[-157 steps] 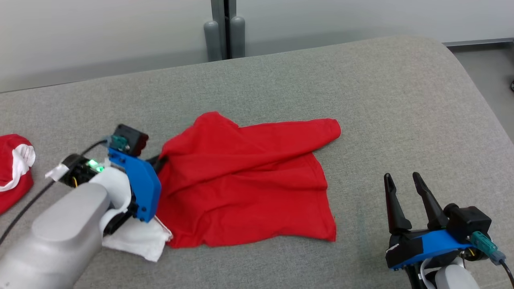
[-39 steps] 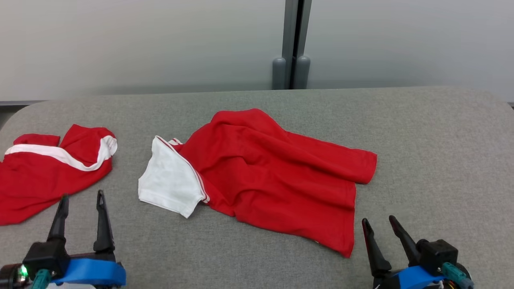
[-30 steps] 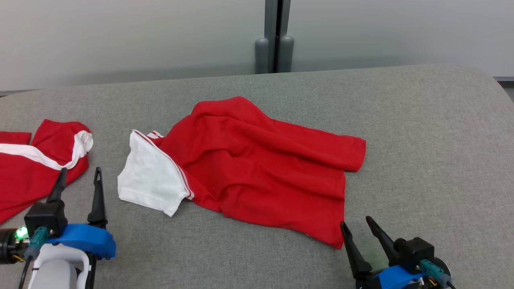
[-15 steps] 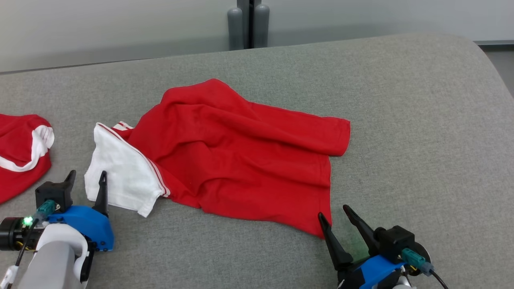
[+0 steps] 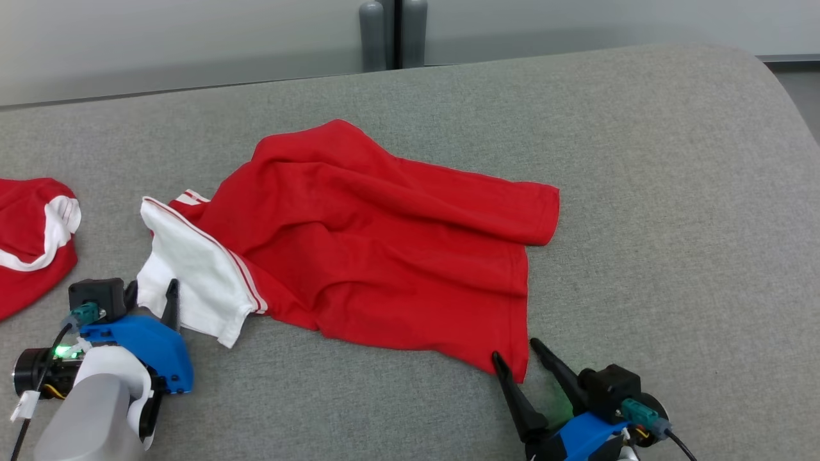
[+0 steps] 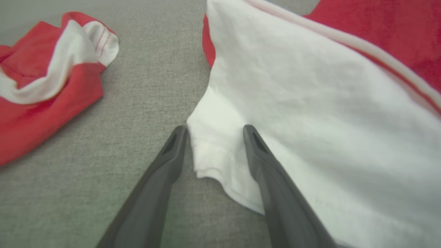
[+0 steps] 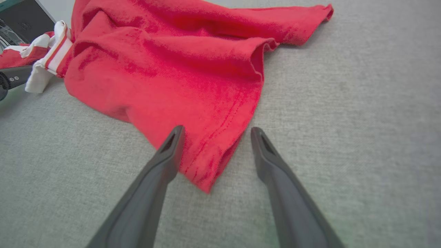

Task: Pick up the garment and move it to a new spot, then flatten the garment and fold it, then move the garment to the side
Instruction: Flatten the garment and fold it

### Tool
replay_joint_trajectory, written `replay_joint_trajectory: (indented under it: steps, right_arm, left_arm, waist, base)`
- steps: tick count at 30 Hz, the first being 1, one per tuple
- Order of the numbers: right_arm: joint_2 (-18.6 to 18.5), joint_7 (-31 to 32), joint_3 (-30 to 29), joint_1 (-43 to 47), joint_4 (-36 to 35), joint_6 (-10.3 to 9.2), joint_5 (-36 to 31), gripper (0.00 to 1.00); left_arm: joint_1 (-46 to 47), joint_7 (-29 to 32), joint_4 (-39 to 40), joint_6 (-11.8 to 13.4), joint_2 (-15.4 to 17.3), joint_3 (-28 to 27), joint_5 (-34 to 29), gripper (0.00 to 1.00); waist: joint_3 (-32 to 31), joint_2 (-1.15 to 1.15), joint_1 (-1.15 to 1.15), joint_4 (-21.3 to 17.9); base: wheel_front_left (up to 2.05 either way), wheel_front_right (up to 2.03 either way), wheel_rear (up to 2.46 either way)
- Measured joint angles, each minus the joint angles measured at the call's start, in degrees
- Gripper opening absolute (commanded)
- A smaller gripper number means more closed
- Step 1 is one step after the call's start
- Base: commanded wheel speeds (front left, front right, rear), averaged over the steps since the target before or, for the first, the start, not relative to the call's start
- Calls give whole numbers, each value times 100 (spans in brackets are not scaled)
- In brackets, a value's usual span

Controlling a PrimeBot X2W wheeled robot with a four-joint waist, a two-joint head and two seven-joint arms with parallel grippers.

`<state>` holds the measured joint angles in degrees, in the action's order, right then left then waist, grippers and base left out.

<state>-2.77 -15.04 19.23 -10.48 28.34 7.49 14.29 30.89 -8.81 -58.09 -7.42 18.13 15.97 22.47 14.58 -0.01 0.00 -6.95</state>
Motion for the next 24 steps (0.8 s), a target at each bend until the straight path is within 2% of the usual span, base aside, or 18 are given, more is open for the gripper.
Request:
replay_joint_trajectory:
  steps: [2, 3, 4, 5, 13, 16, 19, 24]
  right_arm:
    - [-1, -1, 126, -8, 155, -1, 94, 98]
    - [-1, -1, 160, -9, 219, -1, 137, 44]
    - [0, -2, 191, -22, 258, -1, 163, 33]
    - [-1, -3, 250, -57, 325, -1, 215, 0]
    - [0, -10, 203, -121, 427, 0, 430, 0]
    - [-1, -10, -23, -118, 97, -1, 635, 0]
    - [-1, -10, -156, -135, -197, -1, 848, 0]
    - [-55, -10, -414, -669, -465, -1, 856, 0]
  left_arm:
    - [0, 57, 3, 0, 13, 175, 170, 0]
    - [-2, 69, 13, 0, 10, 253, 269, 0]
    - [-7, 85, 23, 0, 10, 339, 355, 0]
    - [-18, 91, 34, -1, 13, 402, 430, 0]
    - [-240, -178, 246, -1, 45, 734, 1027, 0]
    - [-265, -376, 681, -1, 57, 810, 1386, 0]
    - [-255, -452, 1123, -1, 205, 861, 1612, 0]
    - [63, -495, 1856, -1, 421, 856, 1897, 0]
  waist:
    - [-27, 0, 0, 36]
    - [-43, 0, 0, 55]
    - [-63, 0, 0, 76]
    - [-85, 0, 0, 94]
    - [-272, 0, 0, 161]
    - [-368, 0, 0, 191]
    - [-403, 0, 0, 217]
    - [-392, 0, 0, 248]
  base:
    - [0, 0, 0]
    - [0, 0, 0]
    - [0, 0, 0]
    - [0, 0, 0]
    - [0, 0, 0]
    - [0, 0, 0]
    - [0, 0, 0]
    - [0, 0, 0]
